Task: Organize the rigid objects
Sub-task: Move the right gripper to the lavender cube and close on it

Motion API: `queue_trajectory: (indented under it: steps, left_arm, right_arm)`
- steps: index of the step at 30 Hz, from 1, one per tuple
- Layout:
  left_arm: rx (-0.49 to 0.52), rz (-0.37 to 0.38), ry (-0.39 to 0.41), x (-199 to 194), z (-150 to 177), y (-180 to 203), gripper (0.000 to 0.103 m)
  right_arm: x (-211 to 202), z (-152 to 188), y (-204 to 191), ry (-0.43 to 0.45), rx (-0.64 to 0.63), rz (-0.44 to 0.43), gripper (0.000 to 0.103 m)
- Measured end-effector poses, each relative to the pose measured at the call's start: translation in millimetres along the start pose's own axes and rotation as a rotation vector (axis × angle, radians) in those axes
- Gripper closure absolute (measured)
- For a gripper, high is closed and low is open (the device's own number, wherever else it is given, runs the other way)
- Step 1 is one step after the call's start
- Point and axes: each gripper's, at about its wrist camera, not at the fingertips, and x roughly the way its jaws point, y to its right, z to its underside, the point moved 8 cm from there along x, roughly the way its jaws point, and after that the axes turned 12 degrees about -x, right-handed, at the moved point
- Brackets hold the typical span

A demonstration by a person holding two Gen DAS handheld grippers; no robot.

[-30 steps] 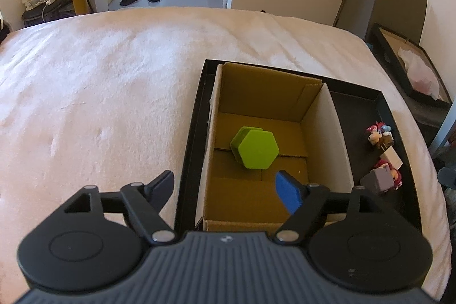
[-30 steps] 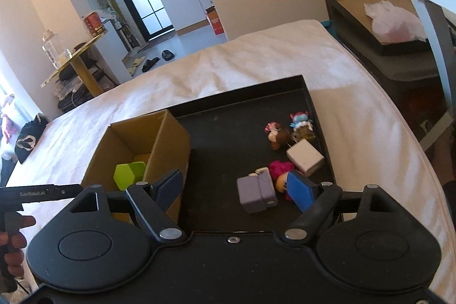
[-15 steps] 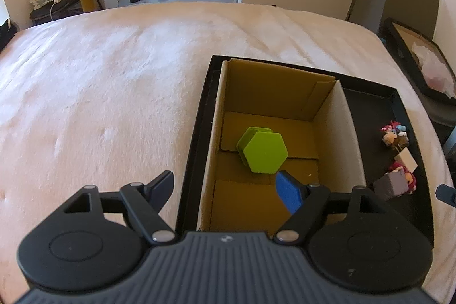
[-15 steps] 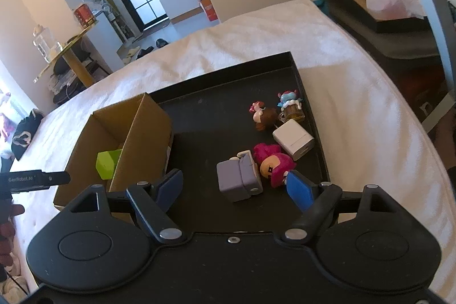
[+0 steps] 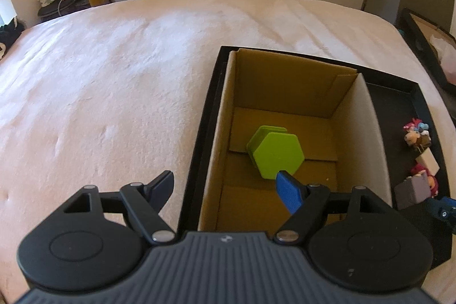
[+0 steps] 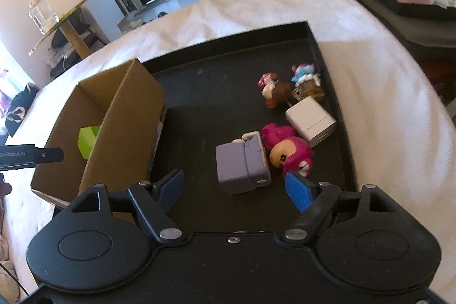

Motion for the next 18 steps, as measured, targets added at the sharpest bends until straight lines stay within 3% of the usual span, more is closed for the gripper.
queue_trajectory:
  steps: [4, 8, 10, 11, 12, 13, 18]
  left_arm:
    - [0.010, -0.005, -0.004, 6, 4, -1, 0.026]
    - [-0.006, -0.001, -0.016, 11, 7, -4, 0.029]
    - [-0.011, 0.006, -0.008, 10, 7, -5, 0.031]
    - [-0.011, 0.007, -0.006, 10, 7, -4, 0.033]
    - [-0.011, 0.008, -0.004, 10, 6, -4, 0.033]
    - [-0.012, 0.011, -0.003, 10, 6, -4, 0.034]
    - [-0.018, 0.017, -0.001, 10, 6, -5, 0.034]
  right_arm:
    - [16, 2, -5, -0.035, -0.023, 0.002, 0.030]
    - [29, 6, -6, -0.066, -0.051, 0.044, 0.043]
    - [31, 5, -6, -0.060, -0.077, 0.060, 0.062]
    - [31, 4, -7, -0.057, -0.071, 0.037, 0.087]
    - [31, 3, -5, -0.069, -0.062, 0.037, 0.099]
    - [30, 3, -3, -0.071, -0.059, 0.052, 0.103]
    - [25, -3, -1, -0.065, -0.069, 0.054, 0.103]
